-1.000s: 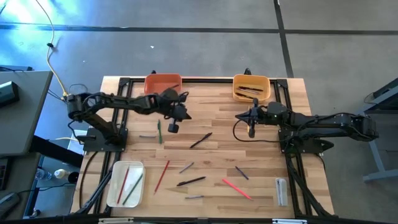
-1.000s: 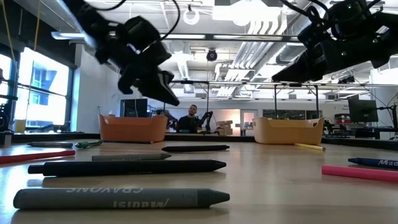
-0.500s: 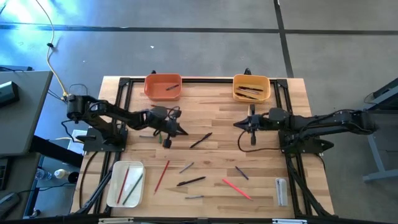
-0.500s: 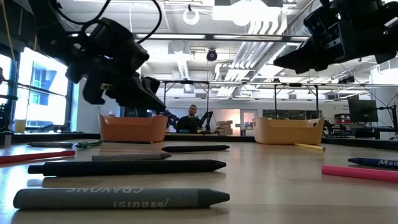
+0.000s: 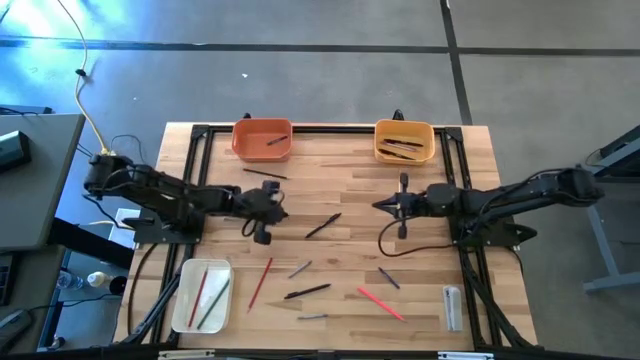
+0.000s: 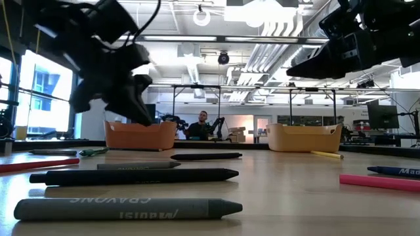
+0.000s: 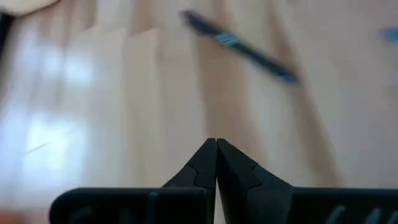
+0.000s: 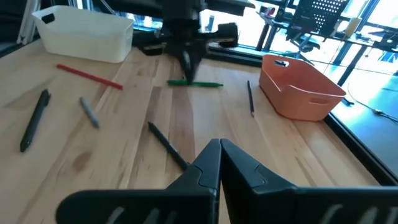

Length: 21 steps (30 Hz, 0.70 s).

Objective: Sort crayons/erasers/pens/pencils in bins
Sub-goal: Put the blue colored pencil into the white bin

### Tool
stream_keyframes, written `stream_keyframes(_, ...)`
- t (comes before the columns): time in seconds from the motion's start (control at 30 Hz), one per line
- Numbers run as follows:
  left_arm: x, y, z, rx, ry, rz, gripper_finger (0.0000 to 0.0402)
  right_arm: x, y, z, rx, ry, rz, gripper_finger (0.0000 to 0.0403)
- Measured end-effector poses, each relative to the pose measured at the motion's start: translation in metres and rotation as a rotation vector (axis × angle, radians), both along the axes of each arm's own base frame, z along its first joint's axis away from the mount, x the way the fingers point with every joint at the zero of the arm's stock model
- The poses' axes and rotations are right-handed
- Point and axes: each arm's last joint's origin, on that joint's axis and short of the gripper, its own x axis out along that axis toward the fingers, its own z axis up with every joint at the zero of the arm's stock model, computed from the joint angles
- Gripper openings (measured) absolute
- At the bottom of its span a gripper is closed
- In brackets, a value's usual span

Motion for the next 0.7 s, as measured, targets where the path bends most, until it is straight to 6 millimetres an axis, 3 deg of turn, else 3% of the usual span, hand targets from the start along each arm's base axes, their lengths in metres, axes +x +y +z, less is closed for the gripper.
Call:
stream_keyframes(0.27,0.03,0.07,0.026,-0.012,0.212,0.064,0.0,0.006,0.0,-0.005,-0.018,0.01,0.003,0.0)
stream_keyframes(0.47,0.049,0.119,0.015,-0.059,0.416,0.094,0.0004,0.008,0.0,-0.01,-0.019,0.035,0.003,0.0)
stream_keyframes(0.7,0.065,0.141,0.006,-0.093,0.473,0.124,0.0058,0.008,0.0,-0.01,-0.017,0.039,0.009,0.0)
